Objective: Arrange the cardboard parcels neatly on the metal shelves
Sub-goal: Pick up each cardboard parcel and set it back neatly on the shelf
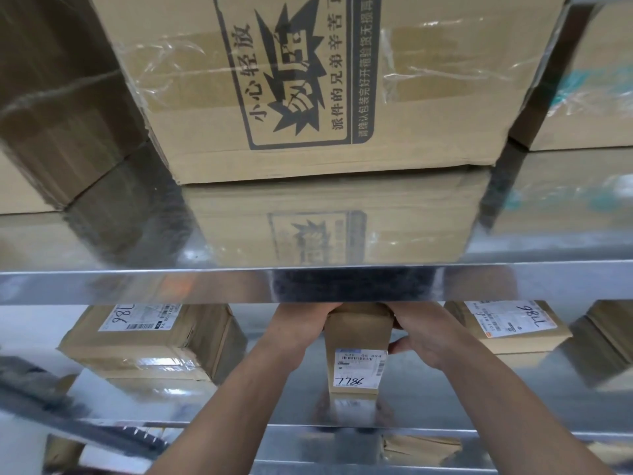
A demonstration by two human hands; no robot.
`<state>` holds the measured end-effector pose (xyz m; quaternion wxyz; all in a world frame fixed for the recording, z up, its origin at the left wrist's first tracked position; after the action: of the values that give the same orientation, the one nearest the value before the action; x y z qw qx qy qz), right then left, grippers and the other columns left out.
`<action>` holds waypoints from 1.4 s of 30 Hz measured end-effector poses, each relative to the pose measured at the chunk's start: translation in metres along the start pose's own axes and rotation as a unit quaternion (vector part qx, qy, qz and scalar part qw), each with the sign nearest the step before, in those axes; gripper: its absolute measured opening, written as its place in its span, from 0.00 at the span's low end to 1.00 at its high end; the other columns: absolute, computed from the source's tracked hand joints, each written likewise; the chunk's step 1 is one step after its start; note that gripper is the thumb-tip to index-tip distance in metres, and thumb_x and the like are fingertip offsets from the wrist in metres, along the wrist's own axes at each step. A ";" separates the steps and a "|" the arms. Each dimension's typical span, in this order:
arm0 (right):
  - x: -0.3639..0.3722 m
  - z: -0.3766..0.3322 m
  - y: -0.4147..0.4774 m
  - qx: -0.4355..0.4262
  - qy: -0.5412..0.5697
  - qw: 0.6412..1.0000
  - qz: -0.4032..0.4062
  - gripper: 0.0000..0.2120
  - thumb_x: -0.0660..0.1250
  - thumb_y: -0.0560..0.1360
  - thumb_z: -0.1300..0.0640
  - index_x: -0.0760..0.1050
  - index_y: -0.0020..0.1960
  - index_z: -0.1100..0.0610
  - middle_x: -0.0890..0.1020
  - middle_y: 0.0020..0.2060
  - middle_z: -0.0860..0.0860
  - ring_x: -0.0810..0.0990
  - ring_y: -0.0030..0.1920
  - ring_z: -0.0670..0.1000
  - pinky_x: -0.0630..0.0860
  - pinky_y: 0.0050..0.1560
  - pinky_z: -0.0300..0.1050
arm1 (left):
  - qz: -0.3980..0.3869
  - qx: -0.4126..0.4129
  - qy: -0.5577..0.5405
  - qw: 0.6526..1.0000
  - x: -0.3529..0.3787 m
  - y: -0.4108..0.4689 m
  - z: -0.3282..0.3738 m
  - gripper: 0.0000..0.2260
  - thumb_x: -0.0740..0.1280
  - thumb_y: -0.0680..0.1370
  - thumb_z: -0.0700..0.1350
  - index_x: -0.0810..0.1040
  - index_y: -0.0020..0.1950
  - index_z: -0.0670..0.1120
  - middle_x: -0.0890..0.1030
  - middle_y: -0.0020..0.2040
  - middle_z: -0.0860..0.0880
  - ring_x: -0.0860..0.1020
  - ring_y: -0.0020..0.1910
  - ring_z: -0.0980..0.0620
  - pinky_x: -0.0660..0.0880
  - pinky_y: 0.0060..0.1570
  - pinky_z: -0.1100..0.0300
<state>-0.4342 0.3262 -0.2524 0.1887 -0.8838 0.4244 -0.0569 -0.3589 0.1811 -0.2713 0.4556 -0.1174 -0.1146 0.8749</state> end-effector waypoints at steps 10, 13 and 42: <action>-0.009 0.009 0.001 -0.005 0.050 0.999 0.001 0.08 0.70 0.79 0.51 0.82 0.55 0.52 0.84 0.41 0.47 0.79 0.44 0.51 0.82 0.47 0.64 | -0.068 -0.011 -0.120 0.990 0.003 0.001 -0.021 0.17 0.70 0.80 0.54 0.81 0.63 0.45 0.85 0.56 0.50 0.81 0.58 0.50 0.75 0.65 0.51; -0.014 0.011 0.001 -0.004 0.065 0.998 -0.005 0.08 0.69 0.80 0.52 0.83 0.55 0.54 0.85 0.38 0.47 0.80 0.43 0.52 0.81 0.49 0.67 | -0.039 -0.075 -0.166 0.983 -0.011 0.010 -0.055 0.21 0.68 0.81 0.56 0.76 0.69 0.46 0.79 0.67 0.51 0.75 0.67 0.47 0.70 0.71 0.49; -0.083 0.084 0.028 0.037 0.065 0.985 0.155 0.11 0.65 0.83 0.48 0.79 0.53 0.56 0.84 0.56 0.56 0.80 0.59 0.55 0.75 0.60 0.59 | 0.085 -0.104 -0.147 0.980 -0.072 0.028 -0.123 0.07 0.71 0.79 0.39 0.81 0.55 0.38 0.84 0.50 0.41 0.80 0.46 0.46 0.76 0.45 0.55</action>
<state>-0.4849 0.3979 -0.3356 0.2003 -0.7941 0.5650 -0.1000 -0.3023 0.1181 -0.3892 0.3432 -0.0440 -0.2601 0.9014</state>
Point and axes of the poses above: each hand's wrist, its own y-axis towards the middle knuckle, its own x-axis out of the palm, z = x × y, the point moved 9 cm from there along y, towards the middle knuckle
